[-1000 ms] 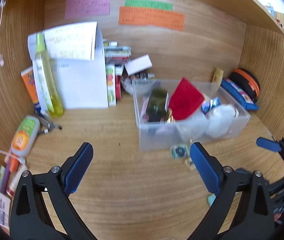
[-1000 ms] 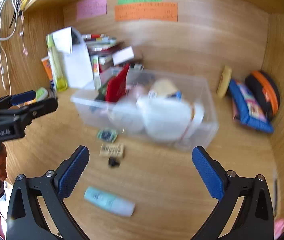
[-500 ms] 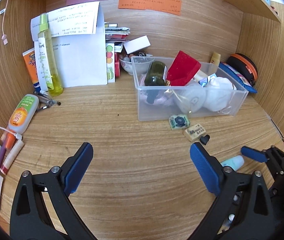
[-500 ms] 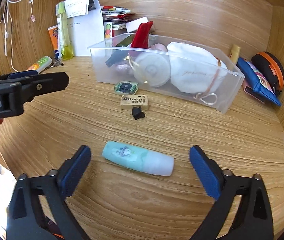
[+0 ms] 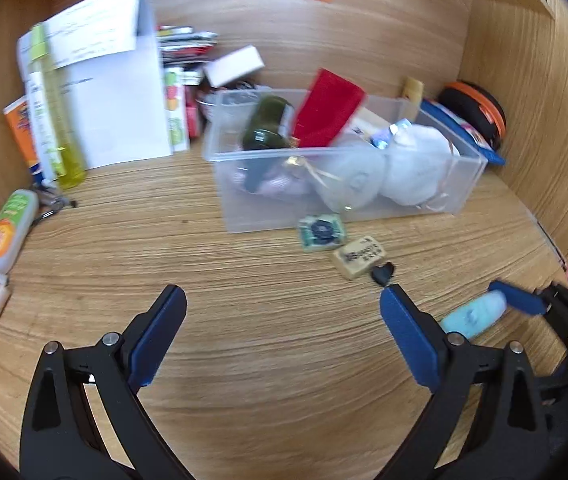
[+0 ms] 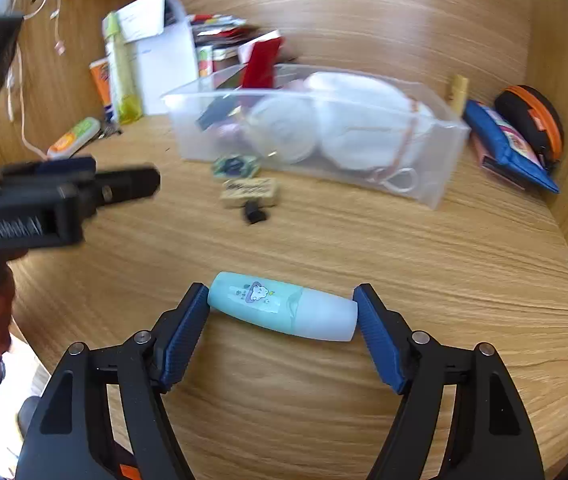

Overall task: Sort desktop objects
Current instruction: 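Grasp the light blue tube with the right tool while the left grasps the beige eraser, then carry the tube into the bin with the right tool while the left drops the eraser in, then grasp the green square stamp on the desk with the left tool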

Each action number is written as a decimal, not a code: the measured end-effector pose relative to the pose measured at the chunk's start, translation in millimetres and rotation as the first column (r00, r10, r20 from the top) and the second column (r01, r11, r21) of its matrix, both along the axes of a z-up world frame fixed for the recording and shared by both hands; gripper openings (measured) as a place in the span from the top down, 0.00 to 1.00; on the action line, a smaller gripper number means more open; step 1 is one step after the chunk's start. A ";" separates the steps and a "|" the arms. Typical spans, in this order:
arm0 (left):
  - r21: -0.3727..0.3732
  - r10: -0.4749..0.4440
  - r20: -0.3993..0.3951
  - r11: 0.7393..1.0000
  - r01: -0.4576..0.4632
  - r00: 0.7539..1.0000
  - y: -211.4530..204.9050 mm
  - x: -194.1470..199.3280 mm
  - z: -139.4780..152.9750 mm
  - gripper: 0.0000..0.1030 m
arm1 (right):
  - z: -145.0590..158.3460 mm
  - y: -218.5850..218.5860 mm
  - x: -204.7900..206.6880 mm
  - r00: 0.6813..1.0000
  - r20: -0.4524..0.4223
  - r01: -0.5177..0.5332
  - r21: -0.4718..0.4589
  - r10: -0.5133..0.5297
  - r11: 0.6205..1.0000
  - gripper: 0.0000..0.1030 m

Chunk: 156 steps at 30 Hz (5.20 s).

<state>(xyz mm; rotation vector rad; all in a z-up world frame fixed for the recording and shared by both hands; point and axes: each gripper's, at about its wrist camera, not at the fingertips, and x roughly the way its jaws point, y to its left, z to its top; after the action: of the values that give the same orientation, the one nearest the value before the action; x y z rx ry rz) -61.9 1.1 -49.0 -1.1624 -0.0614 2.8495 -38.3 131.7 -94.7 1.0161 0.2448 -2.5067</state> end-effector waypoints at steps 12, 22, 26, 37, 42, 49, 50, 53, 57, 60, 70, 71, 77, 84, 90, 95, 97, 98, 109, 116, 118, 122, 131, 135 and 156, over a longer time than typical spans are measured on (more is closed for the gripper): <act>-0.001 -0.107 0.071 0.994 0.107 0.992 46.2 -33.0 -12.0 0.40 | 30.6 60.8 -34.2 0.993 -0.054 0.100 -0.066 -0.103 0.993 0.31; -0.013 -0.043 0.121 0.999 0.045 0.992 57.6 -51.6 -21.0 0.44 | 41.2 66.3 -46.5 0.996 -0.083 0.031 -0.112 -0.040 0.993 0.31; -0.031 -0.048 0.120 0.998 0.052 0.992 66.0 -55.4 -21.9 0.56 | 41.2 66.9 -47.9 0.996 -0.086 0.013 -0.119 -0.024 0.993 0.31; 0.021 -0.043 0.097 0.999 0.041 0.994 60.3 -50.4 -20.5 0.57 | 43.2 68.1 -49.9 0.996 -0.082 -0.029 -0.126 0.019 0.992 0.31; 0.029 -0.054 0.042 0.998 0.053 0.998 59.6 -39.8 -5.8 0.57 | 46.3 63.4 -51.7 0.996 -0.088 -0.036 -0.113 0.026 0.993 0.31; 0.045 -0.050 -0.034 0.998 0.051 0.998 43.2 -30.1 20.2 0.57 | 58.8 54.1 -61.2 0.994 -0.103 -0.034 -0.115 0.022 0.993 0.31; 0.049 -0.044 -0.045 0.998 0.046 0.998 39.5 -29.2 23.7 0.57 | 61.4 52.2 -62.8 0.994 -0.106 -0.036 -0.115 0.023 0.993 0.31; 0.057 -0.024 -0.084 0.998 0.029 0.996 29.7 -28.8 37.3 0.57 | 69.3 48.1 -67.6 0.993 -0.117 -0.037 -0.117 0.023 0.992 0.31; 0.078 -0.013 -0.113 0.997 0.022 0.993 10.9 -29.1 50.6 0.57 | 78.1 44.1 -73.6 0.991 -0.129 -0.038 -0.133 0.021 0.990 0.31; 0.089 -0.001 -0.135 0.996 0.013 0.991 -0.2 -32.9 58.2 0.57 | 84.8 40.3 -81.1 0.991 -0.135 -0.037 -0.140 0.018 0.989 0.31; 0.118 -0.001 -0.160 0.993 0.020 0.987 -16.8 -56.8 63.3 0.57 | 103.5 19.8 -113.0 0.987 -0.163 -0.016 -0.110 -0.002 0.994 0.31; 0.118 -0.003 -0.161 0.993 0.022 0.987 -17.9 -59.7 62.4 0.57 | 104.3 17.8 -116.6 0.987 -0.163 -0.013 -0.106 -0.005 0.994 0.31; 0.133 -0.007 -0.143 0.991 0.026 0.990 -22.5 -76.3 53.7 0.57 | 103.5 1.7 -142.6 0.991 -0.131 -0.008 -0.091 -0.004 0.996 0.31; 0.117 -0.029 -0.116 0.992 0.043 0.993 -22.2 -91.2 40.6 0.57 | 83.8 -15.7 -158.7 0.996 -0.085 -0.034 -0.062 0.029 0.998 0.31; 0.105 -0.043 -0.087 0.993 0.052 0.995 -19.4 -101.5 30.2 0.57 | 73.4 -22.7 -166.4 0.997 -0.075 -0.033 -0.032 0.031 0.999 0.31; 0.111 -0.052 -0.077 0.992 0.060 0.996 -19.5 -105.3 26.6 0.57 | 64.0 -27.9 -169.7 0.997 -0.064 -0.037 0.002 0.037 0.999 0.31; 0.101 -0.053 -0.077 0.993 0.060 0.996 -18.2 -105.4 26.8 0.57 | 61.3 -29.7 -170.2 0.997 -0.064 -0.035 0.013 0.036 0.999 0.31; 0.096 -0.054 -0.077 0.994 0.061 0.996 -17.3 -105.4 26.8 0.57 | 60.5 -30.5 -170.3 0.997 -0.063 -0.036 0.018 0.037 0.999 0.31; 0.068 -0.027 -0.111 0.997 0.034 0.993 -15.0 -92.8 40.5 0.31 | 64.7 -32.6 -166.4 0.997 -0.060 -0.051 0.026 0.052 0.998 0.28; 0.057 -0.017 -0.135 0.998 0.025 0.991 -14.2 -75.6 52.0 0.20 | 85.3 -23.8 -148.6 0.993 -0.106 -0.047 -0.001 0.047 0.999 0.21; 0.056 -0.007 -0.148 0.998 0.016 0.989 -15.8 -69.3 55.5 0.15 | 90.1 -20.2 -141.2 0.992 -0.117 -0.044 -0.006 0.043 0.999 0.20; 0.059 0.017 -0.166 0.998 -0.008 0.986 -21.1 -56.1 59.9 0.08 | 96.8 -14.2 -121.9 0.990 -0.133 -0.038 -0.010 0.037 0.999 0.15; 0.099 0.063 -0.127 0.994 -0.051 0.990 -38.5 -35.1 50.0 0.06 | 81.0 -11.9 -85.3 0.993 -0.106 -0.049 -0.014 0.047 0.999 0.14; 0.099 0.065 -0.096 0.994 -0.055 0.993 -40.3 -27.8 38.2 0.06 | 55.5 -20.0 -75.0 0.996 -0.052 -0.069 0.007 0.069 0.998 0.14; 0.117 0.051 -0.034 0.992 -0.047 0.998 -39.1 -23.6 5.3 0.06 | 1.2 -40.0 -63.1 0.983 0.115 -0.152 0.064 0.144 0.986 0.86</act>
<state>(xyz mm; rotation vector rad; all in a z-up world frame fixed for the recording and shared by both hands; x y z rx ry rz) -85.6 -38.0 -43.7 -1.1008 -0.2540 2.8643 -101.4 91.6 -93.5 1.1187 0.3661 -2.3151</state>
